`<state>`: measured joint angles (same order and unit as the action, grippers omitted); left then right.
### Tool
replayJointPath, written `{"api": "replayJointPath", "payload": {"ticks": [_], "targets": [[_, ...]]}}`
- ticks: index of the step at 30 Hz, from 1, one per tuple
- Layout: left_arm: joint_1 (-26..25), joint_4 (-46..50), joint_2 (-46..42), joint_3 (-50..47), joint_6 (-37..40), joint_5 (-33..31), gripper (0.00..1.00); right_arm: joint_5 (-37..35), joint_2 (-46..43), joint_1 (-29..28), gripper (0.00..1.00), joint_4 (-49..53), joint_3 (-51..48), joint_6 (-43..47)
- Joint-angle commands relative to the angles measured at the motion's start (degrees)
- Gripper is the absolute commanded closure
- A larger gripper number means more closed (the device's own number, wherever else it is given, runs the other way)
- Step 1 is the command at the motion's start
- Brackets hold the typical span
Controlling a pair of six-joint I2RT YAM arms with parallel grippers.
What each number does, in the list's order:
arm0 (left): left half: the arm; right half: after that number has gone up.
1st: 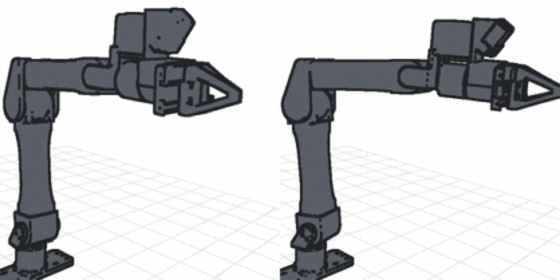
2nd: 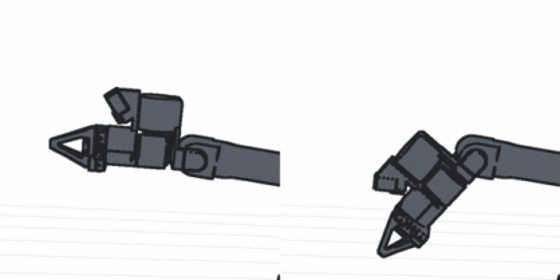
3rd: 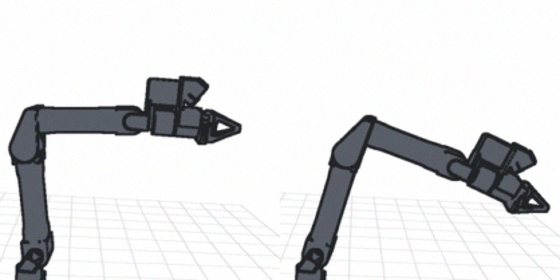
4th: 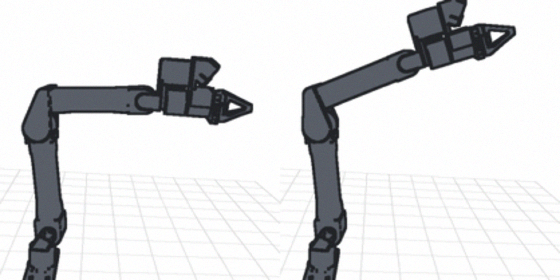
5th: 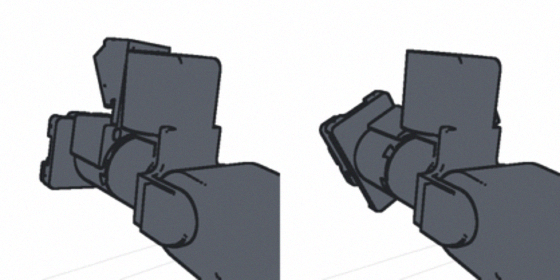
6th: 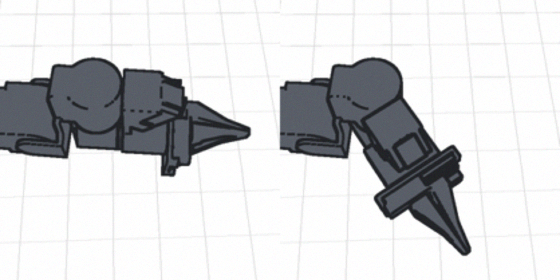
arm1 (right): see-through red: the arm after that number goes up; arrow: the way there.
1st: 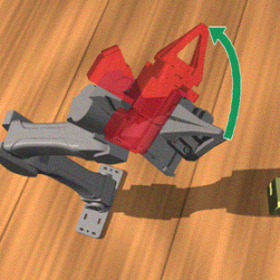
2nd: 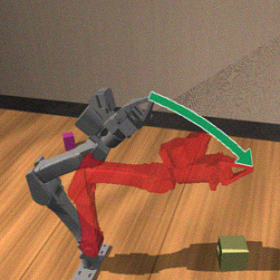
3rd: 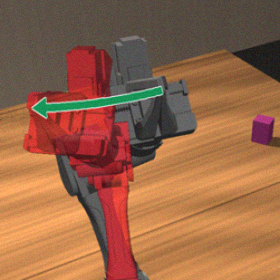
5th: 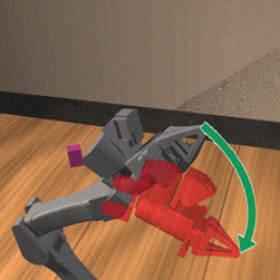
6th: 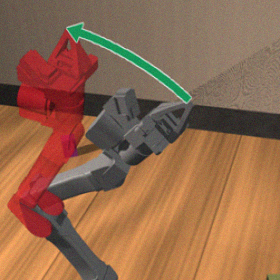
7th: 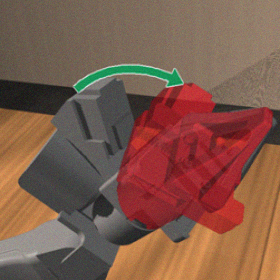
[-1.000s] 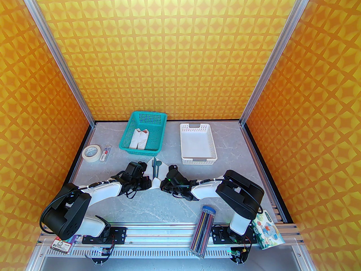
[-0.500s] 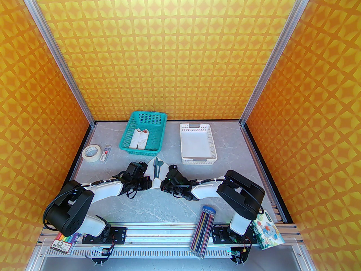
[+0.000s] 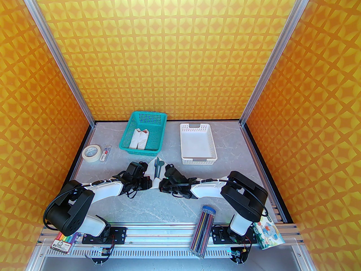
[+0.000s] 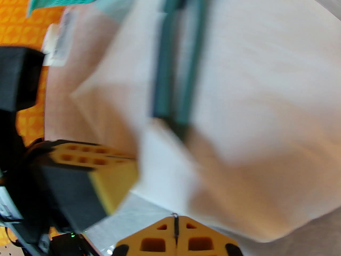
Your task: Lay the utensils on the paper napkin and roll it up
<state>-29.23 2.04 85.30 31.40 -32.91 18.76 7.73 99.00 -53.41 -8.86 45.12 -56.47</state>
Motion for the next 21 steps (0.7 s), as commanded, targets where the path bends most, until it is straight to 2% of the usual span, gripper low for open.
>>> {"api": "replayJointPath", "payload": {"ticks": [1,21], "targets": [[0.4,3.0,0.7,-1.5,1.2,-3.0,1.0,0.0,0.8,-0.2,0.97,0.2,1.3,1.8],[0.4,4.4,0.4,-1.4,1.7,-3.8,1.0,-3.3,4.8,0.4,0.97,7.0,2.6,0.8]]}}
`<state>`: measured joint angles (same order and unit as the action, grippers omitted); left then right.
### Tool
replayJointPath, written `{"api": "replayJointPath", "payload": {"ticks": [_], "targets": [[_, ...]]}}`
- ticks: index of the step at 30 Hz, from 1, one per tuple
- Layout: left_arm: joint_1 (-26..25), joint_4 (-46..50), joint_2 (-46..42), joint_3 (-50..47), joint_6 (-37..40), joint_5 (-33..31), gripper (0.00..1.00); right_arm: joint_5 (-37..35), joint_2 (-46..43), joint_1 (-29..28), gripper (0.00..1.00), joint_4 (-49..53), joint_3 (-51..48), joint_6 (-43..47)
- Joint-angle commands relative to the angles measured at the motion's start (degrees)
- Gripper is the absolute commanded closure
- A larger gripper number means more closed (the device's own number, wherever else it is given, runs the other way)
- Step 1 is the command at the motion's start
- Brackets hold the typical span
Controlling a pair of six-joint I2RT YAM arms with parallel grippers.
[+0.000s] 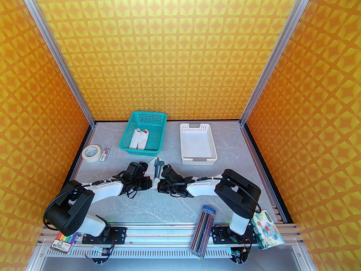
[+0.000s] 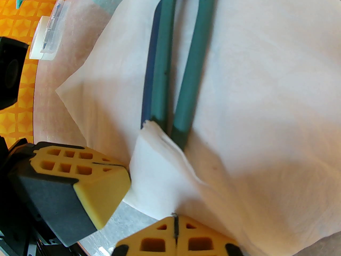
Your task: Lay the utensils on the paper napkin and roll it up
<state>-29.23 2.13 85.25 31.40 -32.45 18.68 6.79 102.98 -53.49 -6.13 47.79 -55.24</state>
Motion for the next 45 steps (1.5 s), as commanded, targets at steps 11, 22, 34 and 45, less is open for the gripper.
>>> {"api": "replayJointPath", "payload": {"ticks": [11,22,34,45], "targets": [[0.4,5.0,0.9,-1.5,1.4,-4.4,1.0,-4.9,-3.9,2.3,0.95,8.0,-3.0,0.4],[0.4,5.4,-0.7,-2.4,0.9,-4.4,1.0,-7.0,-11.7,6.1,0.93,13.2,-5.9,3.9],[-0.9,4.9,-4.5,-5.9,-2.2,-4.4,1.0,-6.4,-20.0,8.9,0.55,17.4,-6.1,5.9],[-1.8,4.6,-6.3,-7.2,-3.3,-4.4,1.0,-9.1,-9.8,8.8,0.36,21.6,3.5,8.9]]}}
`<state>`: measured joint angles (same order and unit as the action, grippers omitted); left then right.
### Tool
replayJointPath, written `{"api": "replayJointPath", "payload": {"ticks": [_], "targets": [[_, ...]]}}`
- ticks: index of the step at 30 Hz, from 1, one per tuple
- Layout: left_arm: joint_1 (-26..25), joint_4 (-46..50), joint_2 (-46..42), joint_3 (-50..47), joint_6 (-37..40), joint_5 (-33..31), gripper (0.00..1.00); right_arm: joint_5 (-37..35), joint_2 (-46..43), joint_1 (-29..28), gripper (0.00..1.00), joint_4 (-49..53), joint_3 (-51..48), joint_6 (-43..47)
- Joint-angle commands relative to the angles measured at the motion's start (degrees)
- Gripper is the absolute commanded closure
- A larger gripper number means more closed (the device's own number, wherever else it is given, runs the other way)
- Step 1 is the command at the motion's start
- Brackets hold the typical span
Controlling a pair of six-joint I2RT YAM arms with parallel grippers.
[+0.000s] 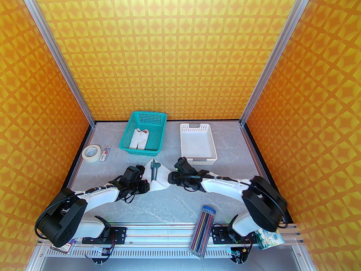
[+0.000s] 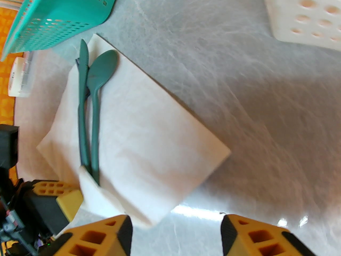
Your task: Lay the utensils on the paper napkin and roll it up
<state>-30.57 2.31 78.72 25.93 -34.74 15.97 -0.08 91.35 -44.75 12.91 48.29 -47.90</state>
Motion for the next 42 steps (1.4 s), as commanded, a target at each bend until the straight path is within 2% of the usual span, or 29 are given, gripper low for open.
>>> {"api": "replayJointPath", "payload": {"ticks": [1,5,9,16,24,42], "targets": [[-0.5,4.5,0.3,-1.7,-0.9,-1.6,1.0,-3.4,2.5,0.1,0.35,3.7,4.0,2.0],[-0.5,4.5,0.5,-1.4,-0.8,-1.6,1.0,-7.2,4.6,0.1,0.29,5.6,6.4,3.2],[-0.5,4.6,0.6,-1.5,-0.6,-1.6,1.0,-7.6,7.0,0.1,0.28,6.7,8.1,3.3],[-0.6,4.5,0.6,-1.3,-0.6,-1.6,1.0,-3.8,10.1,0.1,0.28,4.7,8.6,3.0],[-0.5,4.4,0.6,-1.4,-0.6,-1.6,1.0,3.9,11.7,-0.2,0.31,-0.4,7.9,1.7],[-0.5,4.1,0.6,-1.4,-0.6,-1.6,1.0,6.5,8.2,-1.3,0.31,-2.6,6.9,-0.8]]}}
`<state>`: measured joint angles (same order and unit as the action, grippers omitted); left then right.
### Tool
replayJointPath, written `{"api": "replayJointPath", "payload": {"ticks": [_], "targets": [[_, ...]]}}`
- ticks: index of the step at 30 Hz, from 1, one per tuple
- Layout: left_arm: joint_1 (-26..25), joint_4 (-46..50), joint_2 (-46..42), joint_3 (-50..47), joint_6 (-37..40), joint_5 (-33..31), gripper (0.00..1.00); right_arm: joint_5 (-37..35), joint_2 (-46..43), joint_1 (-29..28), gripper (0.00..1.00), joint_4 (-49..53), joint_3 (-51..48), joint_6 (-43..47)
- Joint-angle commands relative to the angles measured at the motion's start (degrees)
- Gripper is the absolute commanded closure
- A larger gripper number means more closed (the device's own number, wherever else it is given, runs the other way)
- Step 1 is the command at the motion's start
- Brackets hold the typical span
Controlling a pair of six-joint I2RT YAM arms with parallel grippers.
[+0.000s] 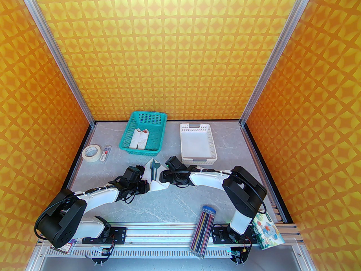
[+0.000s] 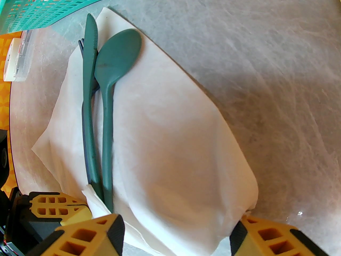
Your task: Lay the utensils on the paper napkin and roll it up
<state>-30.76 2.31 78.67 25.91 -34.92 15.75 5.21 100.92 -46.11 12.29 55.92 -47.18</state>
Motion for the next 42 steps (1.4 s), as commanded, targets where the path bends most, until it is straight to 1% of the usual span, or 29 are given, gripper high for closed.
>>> {"api": "replayJointPath", "payload": {"ticks": [1,3,8,11,15,17,23,26,31,39,42], "targets": [[-0.4,4.2,0.6,-1.5,-0.4,-1.4,1.0,1.2,-1.8,0.1,0.31,-2.2,-1.1,-1.8],[-0.3,4.3,0.5,-1.5,-0.3,-1.4,1.0,0.6,-2.6,0.1,0.31,-1.8,-1.6,-1.7],[-0.3,4.4,0.6,-1.3,-0.3,-1.4,1.0,-7.0,-4.8,0.7,0.31,6.5,0.6,3.1],[-0.3,4.5,0.6,-1.4,-0.2,-1.5,1.0,-10.0,-5.0,1.7,0.31,10.0,2.0,5.7],[-0.3,4.5,0.5,-1.4,-0.3,-1.4,1.0,-11.3,-3.9,2.3,0.31,11.4,2.9,7.6],[-0.3,4.5,0.5,-1.3,-0.3,-1.4,1.0,-11.7,-2.8,2.4,0.33,11.9,3.6,8.6],[-0.3,4.6,0.5,-1.4,-0.4,-1.4,1.0,-12.1,0.5,2.5,0.36,12.2,6.1,9.9],[-0.3,4.7,0.5,-1.3,-0.3,-1.4,1.0,-11.6,2.0,2.5,0.39,12.3,7.1,10.0],[-0.4,4.6,0.5,-1.3,-0.3,-1.4,1.0,-11.2,3.5,2.5,0.39,12.2,7.6,9.6],[-0.3,4.7,0.4,-1.3,-0.3,-1.4,1.0,-8.0,4.5,2.5,0.45,11.6,6.7,7.8],[-0.3,4.7,0.4,-1.2,-0.3,-1.4,1.0,-5.6,4.5,2.5,0.48,10.9,6.4,7.7]]}}
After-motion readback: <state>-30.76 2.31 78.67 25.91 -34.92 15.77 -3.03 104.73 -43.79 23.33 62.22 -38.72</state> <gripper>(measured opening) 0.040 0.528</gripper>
